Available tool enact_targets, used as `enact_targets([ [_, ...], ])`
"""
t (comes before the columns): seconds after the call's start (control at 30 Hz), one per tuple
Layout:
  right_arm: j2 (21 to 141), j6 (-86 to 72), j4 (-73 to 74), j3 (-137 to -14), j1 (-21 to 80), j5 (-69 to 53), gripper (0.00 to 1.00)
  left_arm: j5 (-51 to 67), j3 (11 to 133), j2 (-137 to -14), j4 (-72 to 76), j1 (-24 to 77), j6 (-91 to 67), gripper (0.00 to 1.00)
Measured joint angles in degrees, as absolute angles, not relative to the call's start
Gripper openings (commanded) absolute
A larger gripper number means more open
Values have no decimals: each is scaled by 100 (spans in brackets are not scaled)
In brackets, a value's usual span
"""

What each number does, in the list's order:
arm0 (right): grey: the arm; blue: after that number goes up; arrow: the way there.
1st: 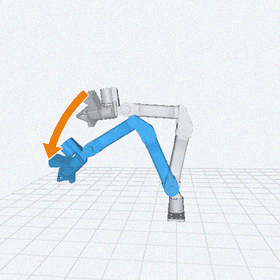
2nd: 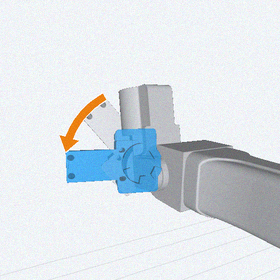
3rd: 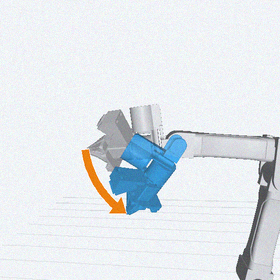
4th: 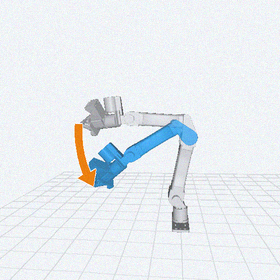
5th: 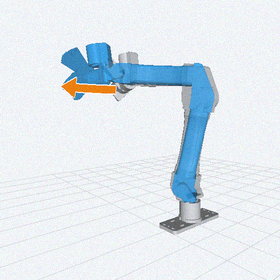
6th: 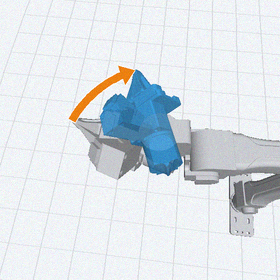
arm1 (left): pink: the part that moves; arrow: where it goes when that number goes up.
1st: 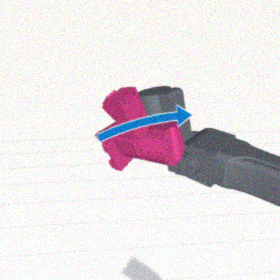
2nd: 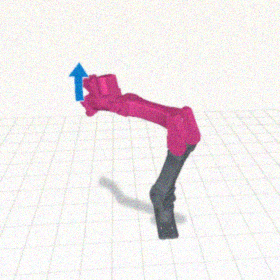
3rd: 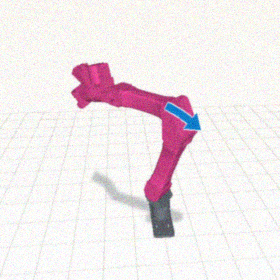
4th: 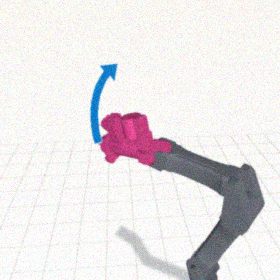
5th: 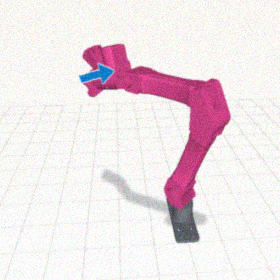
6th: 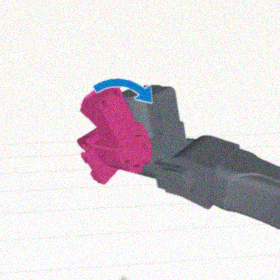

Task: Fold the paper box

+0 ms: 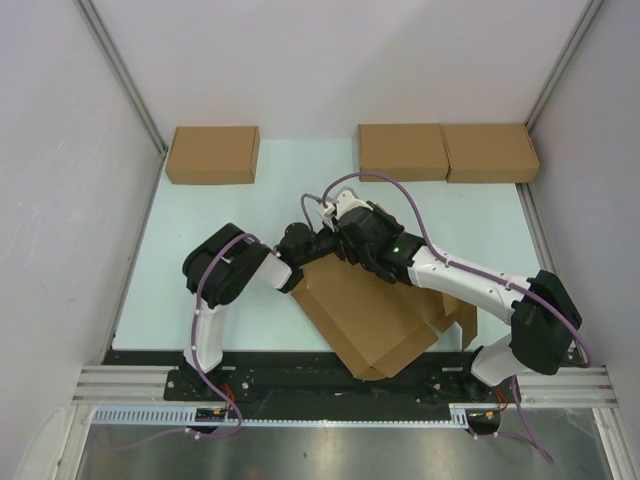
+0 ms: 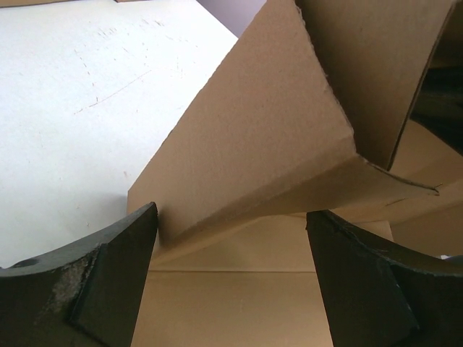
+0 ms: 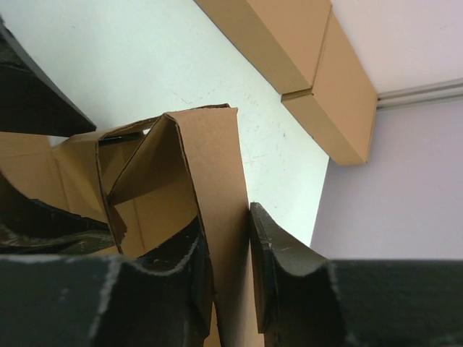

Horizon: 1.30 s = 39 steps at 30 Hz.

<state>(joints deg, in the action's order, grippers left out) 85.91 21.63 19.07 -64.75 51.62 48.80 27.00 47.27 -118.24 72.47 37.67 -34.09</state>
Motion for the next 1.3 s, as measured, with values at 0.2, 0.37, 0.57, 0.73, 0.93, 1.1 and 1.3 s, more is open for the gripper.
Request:
enact_targets([
  [0.2,8517,2119,1966,-6517,5177,4668,26,2720,4727,-11824,7275,3767,-3409,88],
  [0.37,8440,2121,2049,-6519,5074,4589,10,2727,4724,-11824,7288,3758,-3439,88],
  [0.57,8429,2117,2130,-6528,4873,4532,18,2724,4720,-11813,7299,3730,-3461,88],
  [0.73,8427,1979,2088,-6528,4838,4377,35,2720,4689,-11795,7314,3719,-3468,88],
  [0.93,8355,1903,1938,-6530,4842,4145,35,2718,4689,-11791,7319,3697,-3470,87],
  [1.1,8294,1903,1806,-6530,4853,4077,30,2718,4689,-11780,7319,3684,-3516,86],
  [1.3,8281,1957,1717,-6530,4856,4091,20,2722,4689,-11780,7319,3682,-3599,85],
])
